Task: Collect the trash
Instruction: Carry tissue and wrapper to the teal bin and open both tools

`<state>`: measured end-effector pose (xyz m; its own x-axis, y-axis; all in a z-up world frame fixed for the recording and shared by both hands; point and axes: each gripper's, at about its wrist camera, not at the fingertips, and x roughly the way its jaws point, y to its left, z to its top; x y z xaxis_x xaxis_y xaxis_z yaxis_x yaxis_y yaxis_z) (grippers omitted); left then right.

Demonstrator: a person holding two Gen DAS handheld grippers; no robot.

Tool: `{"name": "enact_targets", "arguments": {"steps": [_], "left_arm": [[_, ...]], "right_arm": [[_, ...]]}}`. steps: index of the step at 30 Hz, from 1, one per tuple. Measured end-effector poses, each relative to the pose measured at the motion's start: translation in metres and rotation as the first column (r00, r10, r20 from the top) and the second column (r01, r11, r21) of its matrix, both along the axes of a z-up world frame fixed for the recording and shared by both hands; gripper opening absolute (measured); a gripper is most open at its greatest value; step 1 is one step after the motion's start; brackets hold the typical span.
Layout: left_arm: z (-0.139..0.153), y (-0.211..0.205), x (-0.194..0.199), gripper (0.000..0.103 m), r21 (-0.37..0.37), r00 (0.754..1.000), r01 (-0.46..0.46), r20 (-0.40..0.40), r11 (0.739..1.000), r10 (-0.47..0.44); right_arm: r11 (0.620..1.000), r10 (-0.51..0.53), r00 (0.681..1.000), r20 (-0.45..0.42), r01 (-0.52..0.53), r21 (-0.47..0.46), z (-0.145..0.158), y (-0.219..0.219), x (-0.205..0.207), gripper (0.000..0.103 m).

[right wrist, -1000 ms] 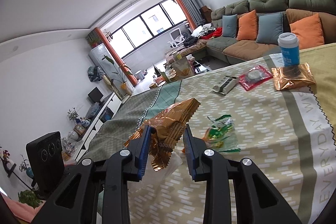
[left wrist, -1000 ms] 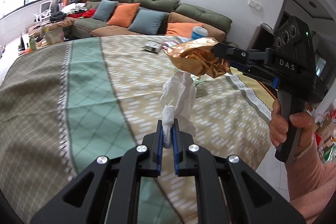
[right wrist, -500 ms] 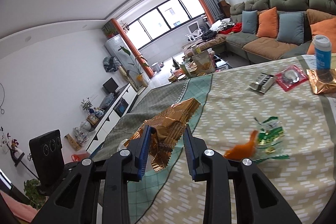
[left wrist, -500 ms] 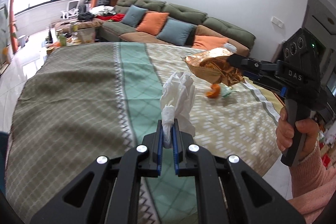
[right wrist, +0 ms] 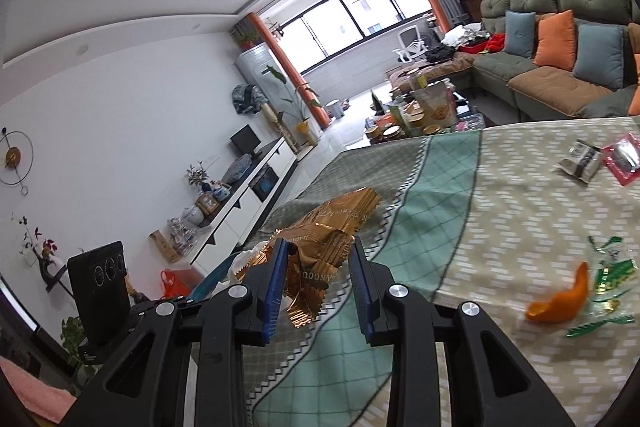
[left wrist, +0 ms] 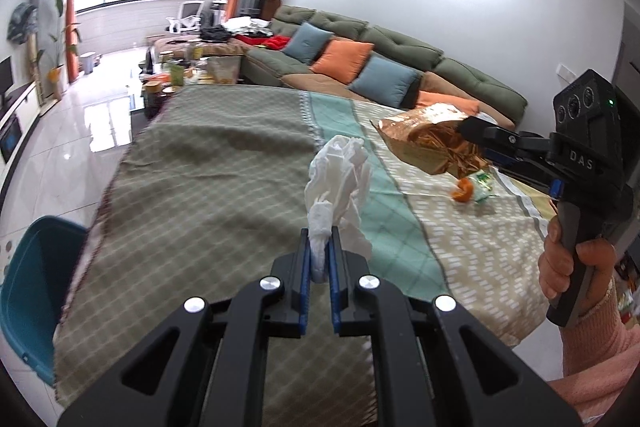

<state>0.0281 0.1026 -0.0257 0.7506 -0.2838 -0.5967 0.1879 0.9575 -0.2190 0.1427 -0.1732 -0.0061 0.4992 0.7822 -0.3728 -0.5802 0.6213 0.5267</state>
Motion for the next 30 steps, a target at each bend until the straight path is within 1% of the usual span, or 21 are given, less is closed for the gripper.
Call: {"name": "enact_targets", "arguments": {"steps": [10,19,30], "left_arm": [[0.004,0.045,-0.017,0.009,-0.003,0.993,-0.118,0.011,0.993,0.119],[0.005,0.069,-0.027,0.009,0.005,0.981,-0.191,0.015,0.982,0.191],[0.005,0.111,-0.042,0.009,0.009,0.954,-0.300,0.014,0.954,0.300]], "right_arm": [[0.992,0.123,0.992,-0.015,-0.123,-0.009,-0.007,0.053,-0.002,0.031],[0.981,0.196,0.980,-0.022,-0.196,-0.014,-0.007,0.088,-0.005,0.031],[0.961,0.273,0.962,-0.026,-0.274,-0.025,-0.006,0.124,-0.008,0.031]]}}
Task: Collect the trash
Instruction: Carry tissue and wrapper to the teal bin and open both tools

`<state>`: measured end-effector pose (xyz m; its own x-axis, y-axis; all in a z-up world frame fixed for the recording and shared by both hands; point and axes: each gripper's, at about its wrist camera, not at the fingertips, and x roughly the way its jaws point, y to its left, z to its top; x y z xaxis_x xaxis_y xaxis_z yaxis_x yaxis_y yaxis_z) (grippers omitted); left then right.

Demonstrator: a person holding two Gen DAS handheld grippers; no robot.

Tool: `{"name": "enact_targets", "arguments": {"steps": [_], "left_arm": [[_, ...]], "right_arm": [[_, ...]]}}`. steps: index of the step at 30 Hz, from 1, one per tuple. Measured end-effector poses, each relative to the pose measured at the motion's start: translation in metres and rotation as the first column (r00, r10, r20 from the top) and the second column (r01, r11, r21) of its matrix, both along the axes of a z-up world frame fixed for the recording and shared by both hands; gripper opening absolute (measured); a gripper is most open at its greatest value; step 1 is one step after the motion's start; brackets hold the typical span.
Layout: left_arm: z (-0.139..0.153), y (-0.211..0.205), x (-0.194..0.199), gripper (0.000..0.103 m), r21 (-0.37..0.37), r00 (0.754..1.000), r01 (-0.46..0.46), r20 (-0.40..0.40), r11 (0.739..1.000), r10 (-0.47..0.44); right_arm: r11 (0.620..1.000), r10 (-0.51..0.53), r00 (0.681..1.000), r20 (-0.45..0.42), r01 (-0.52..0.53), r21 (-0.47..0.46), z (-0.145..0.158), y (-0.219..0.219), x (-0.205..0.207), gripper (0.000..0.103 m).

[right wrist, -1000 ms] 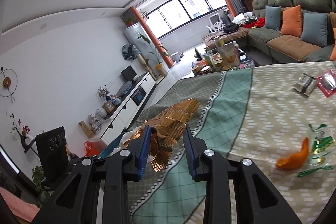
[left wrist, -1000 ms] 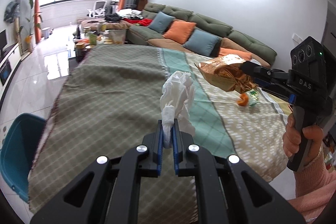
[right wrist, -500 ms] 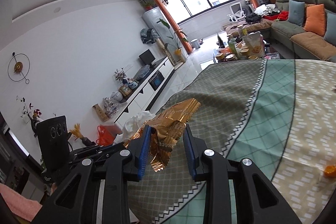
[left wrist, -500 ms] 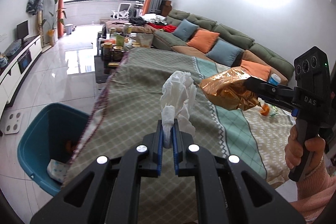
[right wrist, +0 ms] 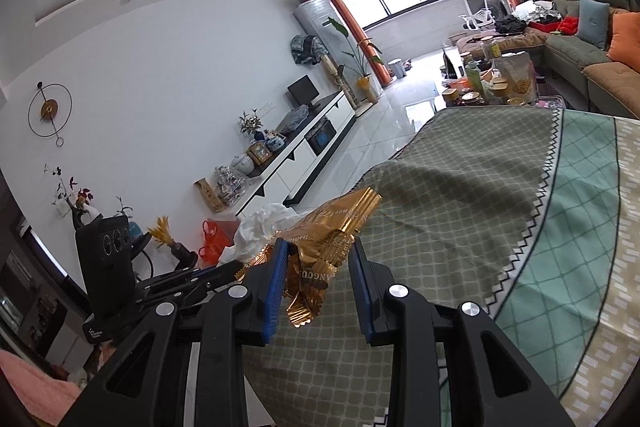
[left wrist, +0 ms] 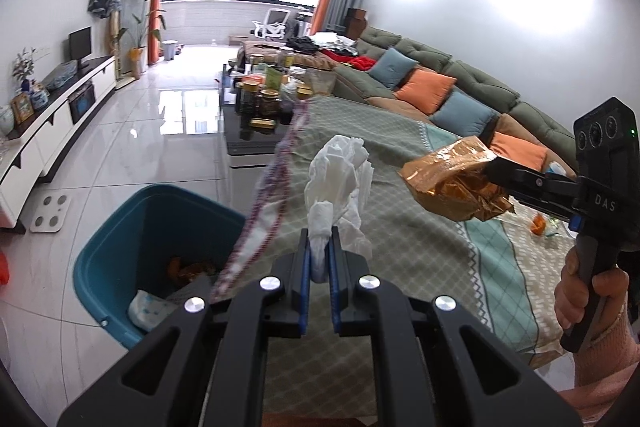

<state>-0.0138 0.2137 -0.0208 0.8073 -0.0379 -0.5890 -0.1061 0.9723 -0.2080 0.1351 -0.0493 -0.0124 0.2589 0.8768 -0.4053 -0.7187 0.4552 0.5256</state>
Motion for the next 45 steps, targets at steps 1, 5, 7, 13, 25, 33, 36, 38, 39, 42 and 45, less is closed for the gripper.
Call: {"name": "enact_targets", "arguments": {"steps": [1,5,7,13,25,33,36,38,39,42,45], "left_arm": [[0.001,0.003,-0.001,0.009,0.001,1.000,-0.008,-0.001,1.000,0.008],[0.000,0.016,-0.007,0.009,0.003,0.999,-0.046,-0.004,0.999,0.046],[0.000,0.022,-0.010,0.009,0.005,0.998,-0.063,-0.005,0.998,0.063],[-0.002,0.042,-0.017,0.009,0.002,0.994,-0.113,-0.011,0.994,0.113],[-0.011,0.075,-0.024,0.009,-0.007,0.981,-0.193,-0.033,0.981,0.192],[-0.021,0.086,-0.020,0.009,-0.024,0.972,-0.229,-0.062,0.973,0.227],[-0.025,0.091,-0.020,0.009,-0.029,0.969,-0.238,-0.071,0.971,0.235],[-0.028,0.093,-0.020,0.009,-0.029,0.967,-0.244,-0.078,0.969,0.241],[-0.028,0.093,-0.018,0.009,-0.029,0.966,-0.247,-0.081,0.968,0.244],[-0.031,0.096,-0.018,0.009,-0.031,0.963,-0.258,-0.090,0.966,0.255],[-0.034,0.099,-0.019,0.009,-0.033,0.961,-0.265,-0.096,0.964,0.261]], "right_arm": [[1.000,0.005,1.000,0.000,-0.005,-0.002,0.000,0.003,0.000,0.031],[0.999,0.032,0.999,0.001,-0.032,-0.010,-0.003,0.015,-0.002,0.031],[0.999,0.047,0.999,0.001,-0.047,-0.016,-0.004,0.022,-0.002,0.031],[0.996,0.081,0.997,0.003,-0.081,-0.037,-0.004,0.042,-0.004,0.031],[0.987,0.137,0.991,0.008,-0.136,-0.083,-0.007,0.086,-0.006,0.031],[0.980,0.162,0.987,0.009,-0.160,-0.117,-0.010,0.108,-0.005,0.031],[0.976,0.174,0.985,0.013,-0.171,-0.133,-0.011,0.119,-0.008,0.031],[0.974,0.181,0.983,0.014,-0.177,-0.145,-0.012,0.125,-0.008,0.031],[0.972,0.183,0.983,0.015,-0.179,-0.150,-0.013,0.127,-0.009,0.031],[0.968,0.189,0.982,0.018,-0.184,-0.169,-0.015,0.136,-0.009,0.031],[0.964,0.193,0.981,0.026,-0.185,-0.189,-0.015,0.144,-0.011,0.031]]}}
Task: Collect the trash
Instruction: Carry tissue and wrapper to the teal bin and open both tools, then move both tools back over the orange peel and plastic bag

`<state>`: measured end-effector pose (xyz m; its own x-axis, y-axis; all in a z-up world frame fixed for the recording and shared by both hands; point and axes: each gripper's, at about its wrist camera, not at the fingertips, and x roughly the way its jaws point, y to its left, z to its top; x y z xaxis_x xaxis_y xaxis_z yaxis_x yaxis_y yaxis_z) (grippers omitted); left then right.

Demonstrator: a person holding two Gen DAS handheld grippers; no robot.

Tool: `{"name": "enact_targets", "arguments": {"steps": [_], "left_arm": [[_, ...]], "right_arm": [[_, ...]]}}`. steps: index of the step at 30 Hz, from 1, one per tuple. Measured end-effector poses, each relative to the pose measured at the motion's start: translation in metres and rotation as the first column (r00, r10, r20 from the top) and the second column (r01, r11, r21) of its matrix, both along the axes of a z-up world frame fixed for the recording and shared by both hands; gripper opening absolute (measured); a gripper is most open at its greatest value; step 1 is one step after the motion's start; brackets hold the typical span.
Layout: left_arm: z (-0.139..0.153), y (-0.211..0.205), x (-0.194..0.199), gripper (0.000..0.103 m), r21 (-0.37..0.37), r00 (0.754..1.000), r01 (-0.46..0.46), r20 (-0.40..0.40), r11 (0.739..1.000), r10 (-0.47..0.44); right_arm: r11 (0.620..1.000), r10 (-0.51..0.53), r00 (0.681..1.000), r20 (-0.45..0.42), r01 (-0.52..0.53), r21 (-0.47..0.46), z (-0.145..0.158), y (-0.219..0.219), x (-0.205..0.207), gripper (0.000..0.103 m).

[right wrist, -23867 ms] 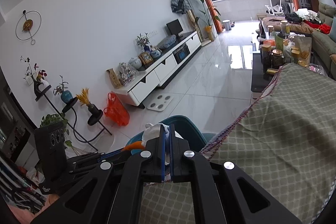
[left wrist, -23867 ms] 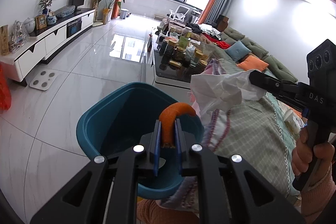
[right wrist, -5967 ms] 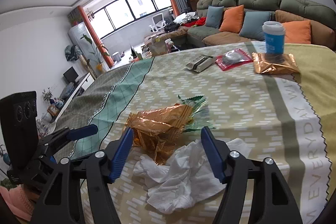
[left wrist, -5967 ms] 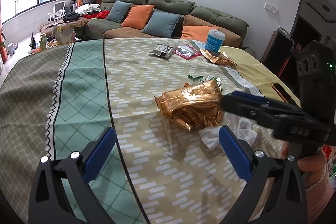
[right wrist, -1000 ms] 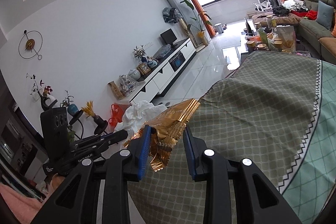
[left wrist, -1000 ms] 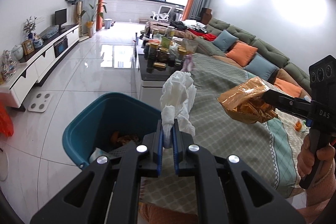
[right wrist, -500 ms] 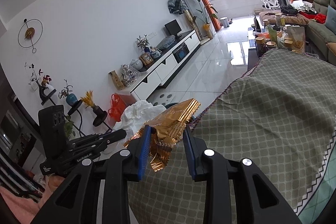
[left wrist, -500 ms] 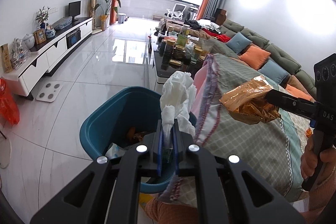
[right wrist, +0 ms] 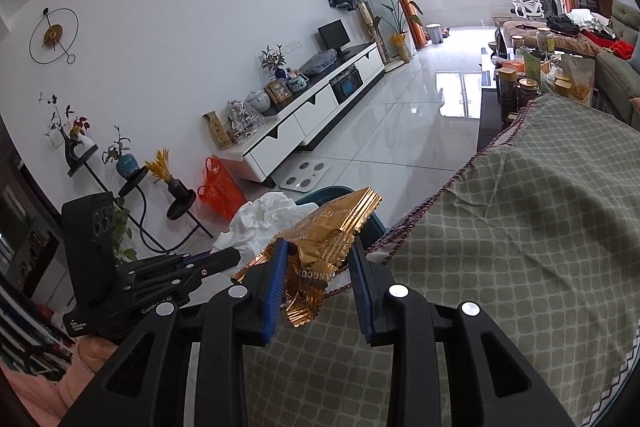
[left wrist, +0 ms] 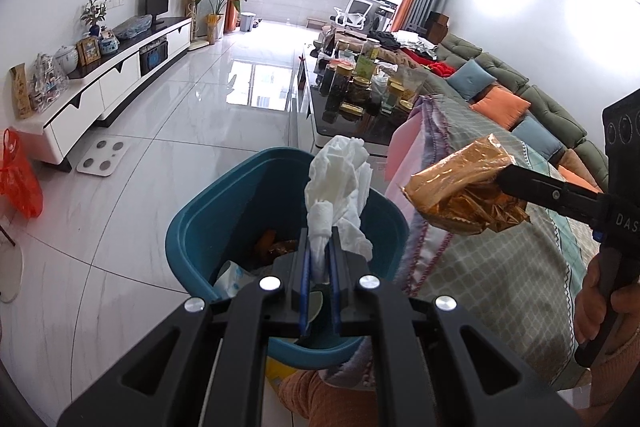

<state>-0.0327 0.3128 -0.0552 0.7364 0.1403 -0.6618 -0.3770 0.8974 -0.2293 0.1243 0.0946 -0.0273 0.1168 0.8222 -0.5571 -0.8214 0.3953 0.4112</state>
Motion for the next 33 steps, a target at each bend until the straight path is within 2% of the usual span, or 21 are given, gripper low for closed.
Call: {"name": "enact_targets", "arguments": {"steps": [21,24,26,28,33], "left_arm": [[-0.023,0.023,0.010,0.011,-0.061,0.998,-0.052,-0.041,0.997,0.050],[-0.025,0.026,0.010,0.017,-0.069,0.997,-0.060,-0.045,0.996,0.057],[-0.028,0.027,0.011,0.028,-0.079,0.997,-0.060,-0.047,0.995,0.056],[-0.030,0.029,0.010,0.033,-0.085,0.997,-0.059,-0.049,0.995,0.055],[-0.036,0.030,0.009,0.037,-0.099,0.997,-0.057,-0.052,0.993,0.052]], "right_arm": [[0.990,0.038,0.999,0.000,-0.037,-0.137,-0.020,0.060,-0.001,0.035],[0.989,0.038,0.999,-0.006,-0.038,-0.141,-0.021,0.062,-0.001,0.036],[0.989,0.032,0.999,-0.011,-0.033,-0.141,-0.022,0.063,-0.001,0.038],[0.990,0.031,0.999,-0.015,-0.032,-0.139,-0.022,0.063,-0.002,0.038],[0.991,0.023,1.000,-0.021,-0.025,-0.128,-0.021,0.053,-0.002,0.041]]}}
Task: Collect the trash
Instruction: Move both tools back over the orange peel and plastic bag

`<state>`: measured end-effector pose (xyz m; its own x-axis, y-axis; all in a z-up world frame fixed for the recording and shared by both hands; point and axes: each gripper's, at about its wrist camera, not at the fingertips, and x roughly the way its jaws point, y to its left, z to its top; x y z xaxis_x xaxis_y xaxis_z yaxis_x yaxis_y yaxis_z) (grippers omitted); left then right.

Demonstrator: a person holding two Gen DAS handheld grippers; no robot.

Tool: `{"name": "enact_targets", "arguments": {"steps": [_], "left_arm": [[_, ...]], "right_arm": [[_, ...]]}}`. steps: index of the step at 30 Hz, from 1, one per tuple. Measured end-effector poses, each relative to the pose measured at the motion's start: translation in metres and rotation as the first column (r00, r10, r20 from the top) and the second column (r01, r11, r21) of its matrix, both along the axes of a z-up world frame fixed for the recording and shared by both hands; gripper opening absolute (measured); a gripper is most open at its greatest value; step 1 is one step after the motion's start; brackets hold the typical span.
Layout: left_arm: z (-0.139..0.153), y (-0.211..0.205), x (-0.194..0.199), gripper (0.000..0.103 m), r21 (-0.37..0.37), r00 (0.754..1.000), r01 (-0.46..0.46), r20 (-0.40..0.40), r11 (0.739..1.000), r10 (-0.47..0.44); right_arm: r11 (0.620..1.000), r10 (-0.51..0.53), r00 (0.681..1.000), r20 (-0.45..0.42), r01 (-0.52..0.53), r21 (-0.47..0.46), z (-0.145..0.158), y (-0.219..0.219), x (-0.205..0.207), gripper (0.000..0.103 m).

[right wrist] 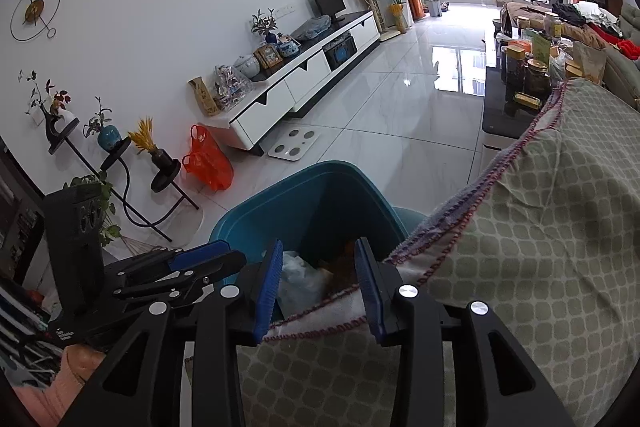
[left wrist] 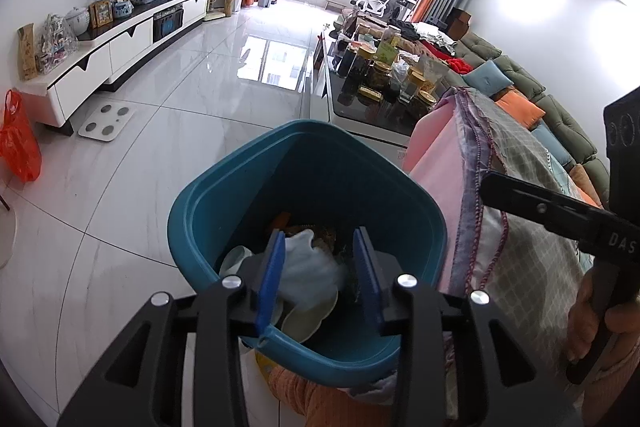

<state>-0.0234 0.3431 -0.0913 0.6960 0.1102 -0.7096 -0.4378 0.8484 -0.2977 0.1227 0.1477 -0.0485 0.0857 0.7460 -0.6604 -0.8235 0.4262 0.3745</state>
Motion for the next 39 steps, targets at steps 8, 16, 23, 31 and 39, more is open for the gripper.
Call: {"name": "enact_targets", "arguments": {"steps": [8,16,23,31,39], "left_arm": [[0.010,-0.012,-0.009,0.046,0.027,0.998,0.033,0.061,0.999,-0.034],[0.033,-0.050,-0.010,0.067,0.113,0.990,0.092,0.100,0.989,-0.104],[0.050,-0.100,-0.002,0.099,0.206,0.978,0.146,0.115,0.968,-0.172],[0.057,-0.156,0.017,0.099,0.237,0.954,0.241,0.119,0.941,-0.275],[0.057,-0.210,0.040,0.099,0.244,0.906,0.372,0.116,0.896,-0.408]], "right_arm": [[0.999,-0.014,1.000,-0.011,0.014,0.037,0.008,-0.028,0.002,0.047],[0.993,-0.070,0.997,0.028,0.067,0.092,0.021,-0.077,-0.003,0.061],[0.979,-0.172,0.984,0.050,0.165,0.118,0.023,-0.137,0.000,0.068],[0.929,-0.354,0.933,0.065,0.343,0.138,0.025,-0.218,0.003,0.072],[0.864,-0.500,0.860,0.100,0.488,0.125,0.020,-0.294,0.001,0.073]]}}
